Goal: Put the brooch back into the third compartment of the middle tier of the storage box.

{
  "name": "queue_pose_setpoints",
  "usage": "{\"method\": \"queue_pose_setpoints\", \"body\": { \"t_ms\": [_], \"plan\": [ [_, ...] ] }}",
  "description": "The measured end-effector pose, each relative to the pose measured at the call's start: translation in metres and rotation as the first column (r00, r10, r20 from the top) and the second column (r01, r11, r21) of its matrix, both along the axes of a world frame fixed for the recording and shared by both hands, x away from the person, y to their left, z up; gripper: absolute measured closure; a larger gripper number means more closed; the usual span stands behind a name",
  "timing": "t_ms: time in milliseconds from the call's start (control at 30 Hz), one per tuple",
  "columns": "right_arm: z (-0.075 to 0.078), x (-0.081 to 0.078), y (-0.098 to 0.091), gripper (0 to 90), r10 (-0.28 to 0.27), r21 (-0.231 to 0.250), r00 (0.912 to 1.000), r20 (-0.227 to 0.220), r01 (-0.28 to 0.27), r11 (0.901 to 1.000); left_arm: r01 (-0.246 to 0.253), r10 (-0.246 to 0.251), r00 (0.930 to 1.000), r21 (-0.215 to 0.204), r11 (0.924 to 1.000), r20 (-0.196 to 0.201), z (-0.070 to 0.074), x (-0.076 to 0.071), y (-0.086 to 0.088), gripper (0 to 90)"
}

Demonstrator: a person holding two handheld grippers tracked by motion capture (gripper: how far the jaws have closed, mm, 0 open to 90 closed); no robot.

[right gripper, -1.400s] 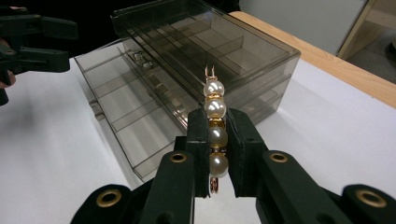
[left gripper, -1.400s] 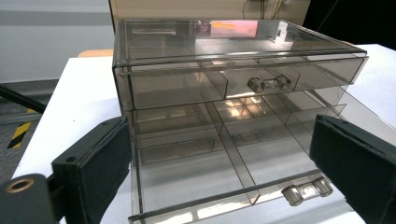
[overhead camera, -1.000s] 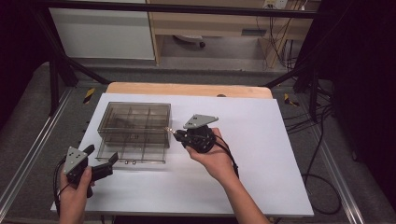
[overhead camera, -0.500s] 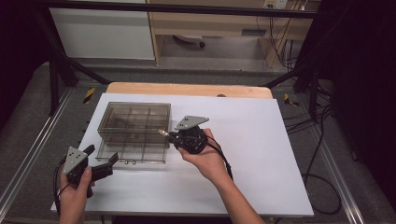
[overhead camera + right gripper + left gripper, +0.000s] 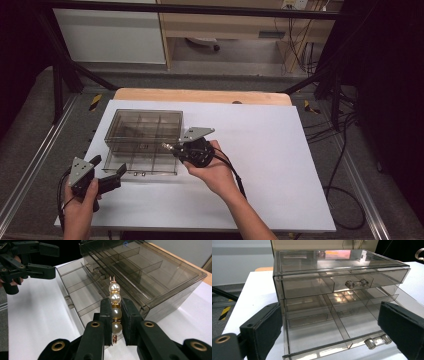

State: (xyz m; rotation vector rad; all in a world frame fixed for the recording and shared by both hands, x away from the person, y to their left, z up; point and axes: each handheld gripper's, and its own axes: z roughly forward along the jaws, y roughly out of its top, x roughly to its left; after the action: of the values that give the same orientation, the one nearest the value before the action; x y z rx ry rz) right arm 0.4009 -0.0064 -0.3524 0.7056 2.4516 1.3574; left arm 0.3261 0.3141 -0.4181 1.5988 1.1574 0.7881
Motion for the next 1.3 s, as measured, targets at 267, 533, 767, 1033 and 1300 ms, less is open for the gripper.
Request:
{"method": "queue_pose_setpoints", "body": {
  "t_ms": [267, 533, 767, 1033, 1300],
  "plan": [
    [-0.006, 0.003, 0.007, 80.2, 0.007, -0.002, 0.9999, -0.015, -0.007, 1.0000, 0.001, -0.001, 1.0000, 0.004, 1.0000, -0.003, 0.000, 0.000, -0.001, 5.7],
    [-0.014, 0.007, 0.016, 80.2, 0.007, -0.010, 0.9994, -0.035, -0.008, 0.9999, 0.004, -0.004, 1.0000, 0.007, 1.0000, -0.008, -0.001, 0.000, -0.002, 5.7],
    [-0.019, 0.007, 0.025, 80.1, 0.021, -0.017, 0.9988, -0.045, -0.021, 0.9996, 0.001, -0.001, 1.0000, 0.006, 1.0000, -0.008, -0.001, 0.000, -0.001, 5.7],
    [-0.023, 0.006, 0.031, 80.1, 0.027, -0.023, 0.9983, -0.051, -0.028, 0.9994, 0.001, -0.001, 1.0000, 0.006, 1.0000, -0.007, -0.001, 0.000, -0.001, 5.7],
    [-0.024, 0.005, 0.032, 80.1, 0.027, -0.021, 0.9984, -0.050, -0.028, 0.9994, -0.002, 0.002, 1.0000, 0.006, 1.0000, -0.008, -0.001, 0.000, 0.000, 5.7]
  ]
}}
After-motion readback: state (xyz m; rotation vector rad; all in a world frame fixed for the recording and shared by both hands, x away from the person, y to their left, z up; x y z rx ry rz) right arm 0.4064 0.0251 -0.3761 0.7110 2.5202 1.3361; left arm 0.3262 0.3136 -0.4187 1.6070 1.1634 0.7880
